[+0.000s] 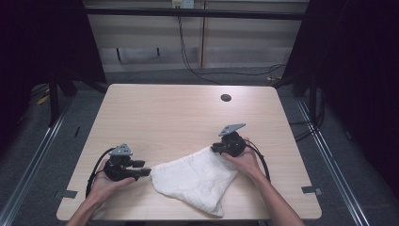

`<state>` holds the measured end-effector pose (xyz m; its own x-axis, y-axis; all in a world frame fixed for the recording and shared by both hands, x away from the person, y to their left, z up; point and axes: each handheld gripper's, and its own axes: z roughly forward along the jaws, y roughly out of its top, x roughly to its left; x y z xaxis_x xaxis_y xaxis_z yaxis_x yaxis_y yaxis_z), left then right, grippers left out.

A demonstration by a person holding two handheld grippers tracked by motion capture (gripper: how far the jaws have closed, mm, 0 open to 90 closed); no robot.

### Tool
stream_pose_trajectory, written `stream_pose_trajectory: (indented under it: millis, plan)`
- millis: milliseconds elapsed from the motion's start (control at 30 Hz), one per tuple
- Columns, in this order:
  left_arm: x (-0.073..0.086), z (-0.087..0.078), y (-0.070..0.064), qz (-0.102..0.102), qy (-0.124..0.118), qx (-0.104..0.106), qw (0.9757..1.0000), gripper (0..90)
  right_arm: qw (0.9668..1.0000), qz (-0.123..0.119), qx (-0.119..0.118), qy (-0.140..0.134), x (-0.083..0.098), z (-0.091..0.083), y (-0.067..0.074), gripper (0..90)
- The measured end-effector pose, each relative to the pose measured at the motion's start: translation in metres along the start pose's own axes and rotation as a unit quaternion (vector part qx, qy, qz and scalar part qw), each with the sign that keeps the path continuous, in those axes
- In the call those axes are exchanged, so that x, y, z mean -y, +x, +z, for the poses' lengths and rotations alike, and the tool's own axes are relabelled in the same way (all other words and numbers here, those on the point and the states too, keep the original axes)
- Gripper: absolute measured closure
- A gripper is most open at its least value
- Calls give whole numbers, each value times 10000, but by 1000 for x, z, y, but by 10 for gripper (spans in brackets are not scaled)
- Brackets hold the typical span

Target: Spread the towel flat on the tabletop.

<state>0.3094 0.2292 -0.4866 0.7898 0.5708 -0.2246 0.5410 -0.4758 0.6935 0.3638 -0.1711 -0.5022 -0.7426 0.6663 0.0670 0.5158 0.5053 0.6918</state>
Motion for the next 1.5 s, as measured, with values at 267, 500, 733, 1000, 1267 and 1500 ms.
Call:
stream_pose_trajectory:
  millis: [267, 500, 733, 1000, 1267, 1500]
  plan:
    - [2, 12, -2, 10, 168, 8, 9999, 488, 9998, 167, -91, -18, 1, 0, -1, 843]
    - [-2, 16, -7, 259, 286, 19, 9993, 523, 9999, 143, -72, -37, 1, 0, -2, 842]
    - [-3, 22, -18, 535, 282, 96, 9981, 584, 9998, 191, -59, -81, 2, 0, -1, 842]
    - [-4, 24, -28, 804, 382, 25, 9960, 813, 9998, 206, -13, -77, 6, -3, 2, 843]
    - [-6, 22, -15, 359, 279, 648, 9969, 860, 9987, 434, -259, -55, 11, -10, -1, 855]
    - [-16, 10, -17, 248, -76, 783, 9966, 861, 9984, 410, -277, -257, 6, -24, -1, 856]
